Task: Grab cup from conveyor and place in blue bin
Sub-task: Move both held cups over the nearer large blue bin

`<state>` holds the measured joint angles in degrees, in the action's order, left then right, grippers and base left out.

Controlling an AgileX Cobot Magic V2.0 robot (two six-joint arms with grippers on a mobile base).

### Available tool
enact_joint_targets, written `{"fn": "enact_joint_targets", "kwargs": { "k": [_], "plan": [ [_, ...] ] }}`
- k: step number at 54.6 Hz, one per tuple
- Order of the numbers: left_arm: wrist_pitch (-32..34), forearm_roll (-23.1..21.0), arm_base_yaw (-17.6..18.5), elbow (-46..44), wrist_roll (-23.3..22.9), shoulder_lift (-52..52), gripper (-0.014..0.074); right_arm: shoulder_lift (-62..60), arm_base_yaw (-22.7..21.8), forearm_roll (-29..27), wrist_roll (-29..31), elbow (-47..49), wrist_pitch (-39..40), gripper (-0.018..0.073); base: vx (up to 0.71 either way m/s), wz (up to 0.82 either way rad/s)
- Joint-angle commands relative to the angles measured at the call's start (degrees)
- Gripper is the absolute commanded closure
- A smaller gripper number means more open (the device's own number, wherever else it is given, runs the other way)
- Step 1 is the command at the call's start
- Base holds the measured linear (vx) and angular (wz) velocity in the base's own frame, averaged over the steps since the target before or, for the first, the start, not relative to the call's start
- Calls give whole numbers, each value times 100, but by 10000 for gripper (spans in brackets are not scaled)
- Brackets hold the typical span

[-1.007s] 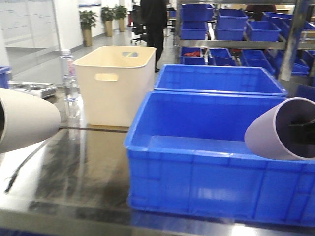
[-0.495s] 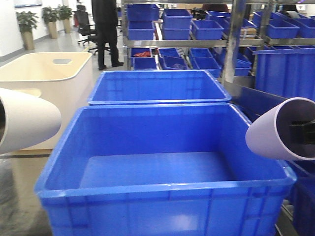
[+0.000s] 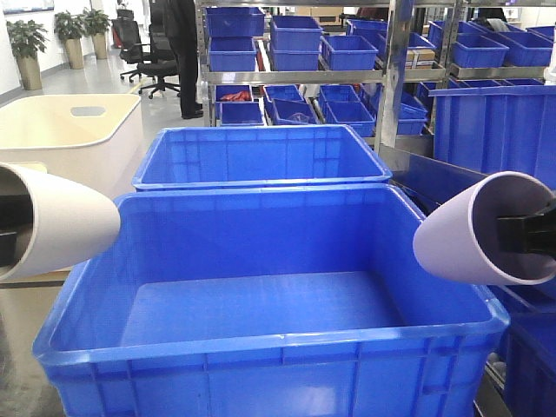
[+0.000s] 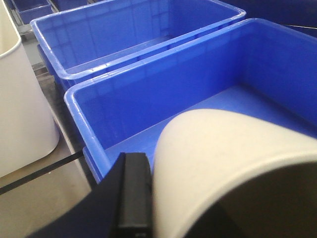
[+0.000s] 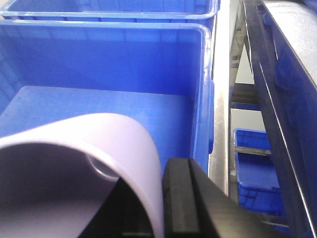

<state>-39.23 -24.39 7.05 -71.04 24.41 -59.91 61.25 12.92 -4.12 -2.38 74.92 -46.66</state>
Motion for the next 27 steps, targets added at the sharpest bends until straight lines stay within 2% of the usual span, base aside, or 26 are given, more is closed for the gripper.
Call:
{"fn": "enact_joint_targets", "kwargs": {
  "k": [1,27],
  "plan": [
    [439,-165,41,-193,-9,64,604,-99,-71,351,42,175,471,568,0,0],
    [451,-165,41,-193,-9,64,604,-80,-71,193,42,175,483,568,0,0]
  ]
}}
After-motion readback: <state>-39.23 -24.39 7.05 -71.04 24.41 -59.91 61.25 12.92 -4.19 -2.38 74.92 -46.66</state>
